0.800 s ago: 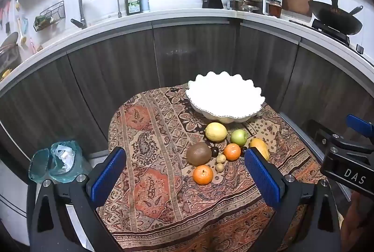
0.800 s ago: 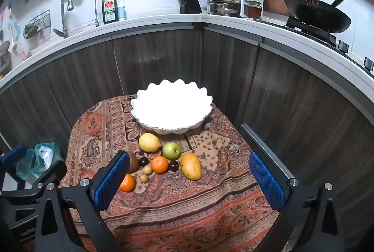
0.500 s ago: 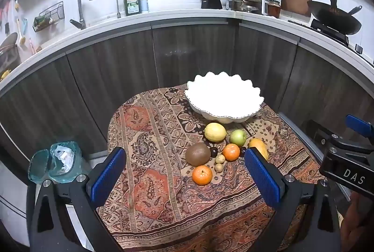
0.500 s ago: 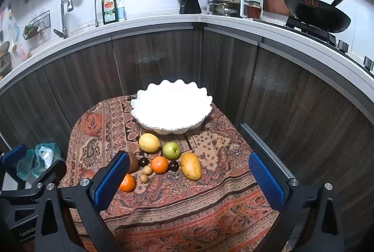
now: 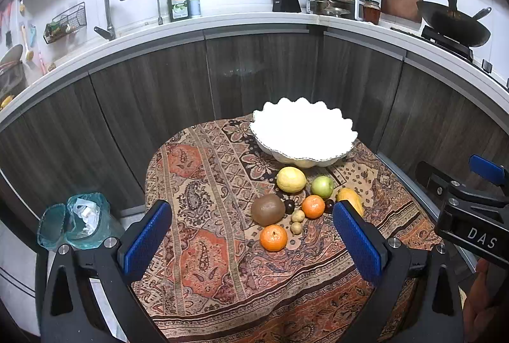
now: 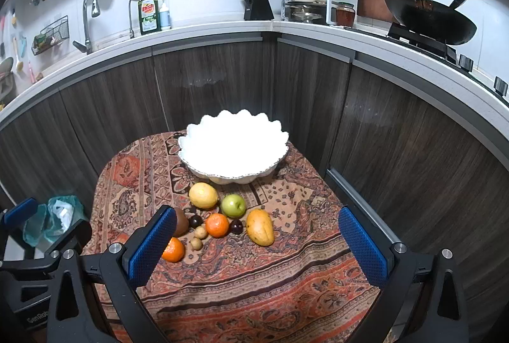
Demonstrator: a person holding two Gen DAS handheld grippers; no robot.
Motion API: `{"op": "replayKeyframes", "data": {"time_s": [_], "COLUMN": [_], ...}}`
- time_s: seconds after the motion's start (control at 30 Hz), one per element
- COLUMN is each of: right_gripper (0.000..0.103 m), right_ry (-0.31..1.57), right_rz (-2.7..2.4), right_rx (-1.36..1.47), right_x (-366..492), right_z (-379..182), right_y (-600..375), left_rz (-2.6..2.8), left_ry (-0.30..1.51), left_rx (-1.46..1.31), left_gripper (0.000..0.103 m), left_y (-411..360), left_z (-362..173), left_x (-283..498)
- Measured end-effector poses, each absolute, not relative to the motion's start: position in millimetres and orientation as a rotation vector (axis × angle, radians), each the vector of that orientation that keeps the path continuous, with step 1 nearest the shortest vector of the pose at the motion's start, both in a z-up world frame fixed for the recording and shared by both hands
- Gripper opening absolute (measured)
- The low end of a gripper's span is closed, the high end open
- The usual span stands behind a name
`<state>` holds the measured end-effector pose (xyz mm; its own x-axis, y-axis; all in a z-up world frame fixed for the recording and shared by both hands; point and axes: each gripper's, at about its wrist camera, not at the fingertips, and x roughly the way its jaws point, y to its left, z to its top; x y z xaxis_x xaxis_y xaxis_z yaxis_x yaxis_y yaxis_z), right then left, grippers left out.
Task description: Organize fruits
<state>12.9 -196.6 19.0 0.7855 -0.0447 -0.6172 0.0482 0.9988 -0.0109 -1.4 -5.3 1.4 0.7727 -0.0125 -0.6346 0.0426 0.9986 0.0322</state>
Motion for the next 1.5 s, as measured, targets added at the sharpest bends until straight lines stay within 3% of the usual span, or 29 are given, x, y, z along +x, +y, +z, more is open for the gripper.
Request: {"op": "replayKeyframes", "data": {"time_s": [1.5], "right_gripper": [0.103], "right_ry": [0.665], "right_rz": [-0.048], "right_rx": [0.011], "right_x": [12.6], "right_z": [16.4], "right_y": [-198.1], "left_rz": [-0.034], "left_ry": [0.692], "left_rx": [0.043], "left_gripper": [0.103], "left_y": [-5.9], "left_z": [0.3], "left_x": [-2.7]}}
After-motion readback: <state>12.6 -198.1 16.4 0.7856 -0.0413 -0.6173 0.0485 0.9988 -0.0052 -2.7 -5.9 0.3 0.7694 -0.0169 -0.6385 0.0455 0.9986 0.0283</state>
